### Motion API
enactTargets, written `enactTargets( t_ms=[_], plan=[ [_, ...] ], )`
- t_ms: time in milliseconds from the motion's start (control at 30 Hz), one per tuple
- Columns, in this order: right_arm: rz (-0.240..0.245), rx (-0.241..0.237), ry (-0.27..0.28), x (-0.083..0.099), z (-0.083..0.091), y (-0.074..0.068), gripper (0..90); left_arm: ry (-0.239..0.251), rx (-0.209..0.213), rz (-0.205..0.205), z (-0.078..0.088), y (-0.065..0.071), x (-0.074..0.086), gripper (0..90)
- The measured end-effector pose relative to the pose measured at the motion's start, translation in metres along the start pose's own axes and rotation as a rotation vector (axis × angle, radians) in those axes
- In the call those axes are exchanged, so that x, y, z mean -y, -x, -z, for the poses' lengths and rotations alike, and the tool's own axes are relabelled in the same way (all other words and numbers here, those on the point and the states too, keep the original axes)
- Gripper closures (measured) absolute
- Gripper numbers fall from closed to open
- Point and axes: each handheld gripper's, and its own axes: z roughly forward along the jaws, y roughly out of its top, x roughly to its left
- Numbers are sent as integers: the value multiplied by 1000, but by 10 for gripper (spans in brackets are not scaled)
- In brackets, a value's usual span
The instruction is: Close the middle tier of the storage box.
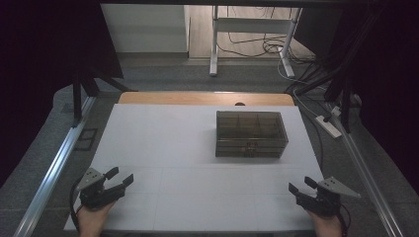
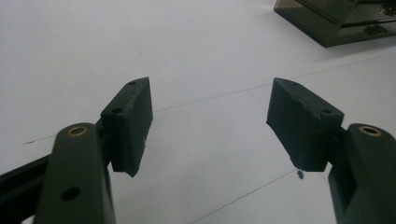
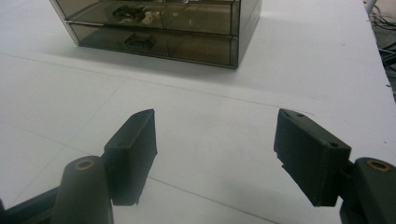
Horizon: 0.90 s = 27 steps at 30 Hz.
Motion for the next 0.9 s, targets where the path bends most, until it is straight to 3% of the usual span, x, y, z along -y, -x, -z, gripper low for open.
enactTargets(
  t_ms=[467,900],
  plan=[
    [-10,7,-5,6,3,2,296,-1,-7,35,3,-6,8,319],
    [-14,12,4,7,4,1,294,4,-7,26,3,-3,8,319]
  ],
)
